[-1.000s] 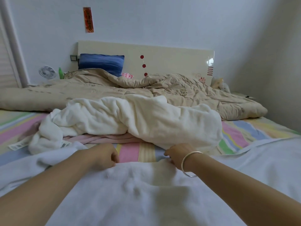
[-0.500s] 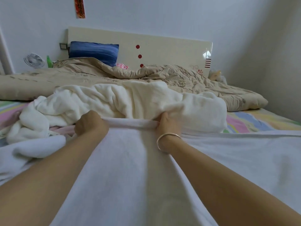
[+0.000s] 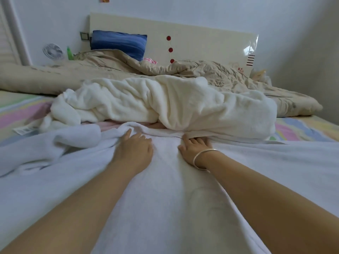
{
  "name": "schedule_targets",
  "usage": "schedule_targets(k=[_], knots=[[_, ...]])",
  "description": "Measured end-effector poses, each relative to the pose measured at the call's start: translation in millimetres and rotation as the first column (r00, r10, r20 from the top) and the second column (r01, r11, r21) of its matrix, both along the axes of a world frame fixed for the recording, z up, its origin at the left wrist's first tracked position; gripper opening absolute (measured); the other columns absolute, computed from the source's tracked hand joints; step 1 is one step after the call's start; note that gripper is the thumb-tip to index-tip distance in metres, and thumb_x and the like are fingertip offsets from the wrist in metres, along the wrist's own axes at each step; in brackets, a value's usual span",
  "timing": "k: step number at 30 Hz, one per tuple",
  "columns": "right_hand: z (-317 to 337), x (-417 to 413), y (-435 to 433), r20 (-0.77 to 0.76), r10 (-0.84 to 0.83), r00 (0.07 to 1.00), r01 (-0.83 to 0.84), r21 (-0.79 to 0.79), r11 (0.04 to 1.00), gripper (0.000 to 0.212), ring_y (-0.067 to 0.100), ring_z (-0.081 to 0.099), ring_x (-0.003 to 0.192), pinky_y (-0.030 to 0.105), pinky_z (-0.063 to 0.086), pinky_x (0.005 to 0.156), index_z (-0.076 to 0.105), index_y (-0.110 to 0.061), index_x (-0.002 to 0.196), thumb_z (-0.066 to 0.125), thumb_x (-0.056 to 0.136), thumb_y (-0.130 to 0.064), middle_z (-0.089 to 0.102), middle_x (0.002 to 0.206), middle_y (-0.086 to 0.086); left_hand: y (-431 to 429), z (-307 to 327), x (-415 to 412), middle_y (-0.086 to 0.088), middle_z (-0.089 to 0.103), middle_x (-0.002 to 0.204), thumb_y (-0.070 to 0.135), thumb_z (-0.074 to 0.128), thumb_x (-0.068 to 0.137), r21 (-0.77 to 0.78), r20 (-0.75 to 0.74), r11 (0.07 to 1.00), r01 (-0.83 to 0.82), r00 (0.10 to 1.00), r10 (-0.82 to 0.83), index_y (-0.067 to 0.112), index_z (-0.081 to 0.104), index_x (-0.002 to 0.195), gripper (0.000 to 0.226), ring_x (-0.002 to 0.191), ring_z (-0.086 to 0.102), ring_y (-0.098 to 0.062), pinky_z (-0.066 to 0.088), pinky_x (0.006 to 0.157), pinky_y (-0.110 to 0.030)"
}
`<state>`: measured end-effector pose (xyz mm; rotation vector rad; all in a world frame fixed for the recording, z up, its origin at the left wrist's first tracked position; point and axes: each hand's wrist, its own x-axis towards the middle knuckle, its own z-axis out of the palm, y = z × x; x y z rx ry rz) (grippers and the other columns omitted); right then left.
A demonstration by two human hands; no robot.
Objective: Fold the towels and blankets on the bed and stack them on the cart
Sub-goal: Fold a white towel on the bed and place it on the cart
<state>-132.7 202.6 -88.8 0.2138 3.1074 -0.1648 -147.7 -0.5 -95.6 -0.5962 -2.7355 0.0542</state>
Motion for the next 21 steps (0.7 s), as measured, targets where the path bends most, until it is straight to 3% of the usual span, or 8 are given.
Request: schedule_targets(k=[5,9,11,13,15,17,19,21], knots=[[13.3,30.9,-74.5,0.100,-0.056,0.993,0.066,-0.102,0.993,0.067,0.029,-0.002,0.147,0.053,-0.001,0.116,0.014,-0.022,0.152,0.016,0.095,-0.057,0.002,0.161,0.009,-65.1,25.5,50.6,0.004,0.025,0.159,0.043,0.021,0.103,0.106,0.288,0.980,0.168,0.938,-0.192,0.029,0.033,0.150,0.050,0.146,0.018,-0.008,0.009,0.120,-0.030],[17.8,51.1,-165.1,0.115,0.122,0.986,-0.111,-0.097,0.989,0.066,0.030,0.018,0.143,0.049,0.013,0.115,0.032,-0.019,0.146,0.019,0.094,-0.057,0.024,0.155,0.013,-153.3,41.4,76.3,0.019,0.057,0.133,0.058,0.029,0.095,0.261,0.306,0.963,0.065,0.941,-0.146,0.033,0.064,0.121,0.050,0.123,0.052,-0.007,0.041,0.104,-0.031],[33.7,55.1,-206.1,-0.020,0.172,0.985,-0.173,-0.091,0.981,0.054,0.029,0.050,0.118,0.040,0.035,0.095,0.058,-0.014,0.117,0.024,0.096,-0.050,0.056,0.127,0.013,-198.1,49.5,82.7,0.020,0.071,0.095,0.046,0.046,0.094,0.471,0.243,0.882,-0.025,0.965,-0.103,0.034,0.072,0.092,0.029,0.089,0.065,-0.004,0.054,0.081,-0.036],[55.1,51.7,-239.0,-0.269,0.154,0.951,-0.174,-0.050,0.984,0.044,0.027,0.057,0.101,0.034,0.039,0.079,0.063,-0.011,0.102,0.031,0.099,-0.040,0.064,0.106,0.010,-238.1,56.6,85.1,0.017,0.071,0.079,0.024,0.055,0.093,0.626,0.138,0.773,-0.101,0.990,0.017,0.039,0.068,0.080,0.024,0.076,0.066,-0.006,0.055,0.069,-0.036],[74.2,41.4,-267.8,-0.537,0.177,0.825,-0.223,-0.021,0.975,0.030,0.027,0.052,0.102,0.035,0.042,0.079,0.060,-0.011,0.104,0.039,0.098,-0.032,0.060,0.105,0.007,-272.4,63.2,83.5,0.014,0.070,0.086,0.016,0.056,0.092,0.663,0.083,0.726,-0.184,0.981,0.173,0.036,0.064,0.088,0.023,0.081,0.065,-0.012,0.053,0.072,-0.035],[87.6,28.4,-298.3,-0.644,0.208,0.736,-0.321,-0.062,0.945,0.025,0.027,0.049,0.103,0.036,0.043,0.083,0.059,-0.011,0.105,0.043,0.098,-0.030,0.057,0.106,0.007,-305.6,60.3,76.3,0.010,0.067,0.103,0.014,0.054,0.093,0.628,0.149,0.718,-0.299,0.952,0.266,0.028,0.063,0.103,0.019,0.093,0.063,-0.017,0.051,0.081,-0.034],[93.0,15.7,-319.1,-0.546,0.266,0.794,-0.395,-0.132,0.909,0.031,0.028,0.052,0.102,0.036,0.041,0.080,0.061,-0.012,0.108,0.039,0.100,-0.032,0.060,0.107,0.008,-328.7,53.1,66.0,0.007,0.064,0.110,0.017,0.054,0.094,0.548,0.344,0.715,-0.433,0.896,0.280,0.021,0.062,0.111,0.020,0.102,0.061,-0.021,0.049,0.088,-0.033],[92.3,3.8,-340.0,-0.265,0.311,0.913,-0.355,-0.134,0.925,0.040,0.029,0.057,0.102,0.036,0.042,0.080,0.064,-0.014,0.109,0.033,0.101,-0.039,0.064,0.108,0.009,-351.0,49.2,63.0,0.004,0.067,0.097,0.023,0.057,0.092,0.467,0.531,0.723,-0.509,0.816,0.231,0.018,0.067,0.098,0.013,0.086,0.060,-0.018,0.048,0.079,-0.028]])
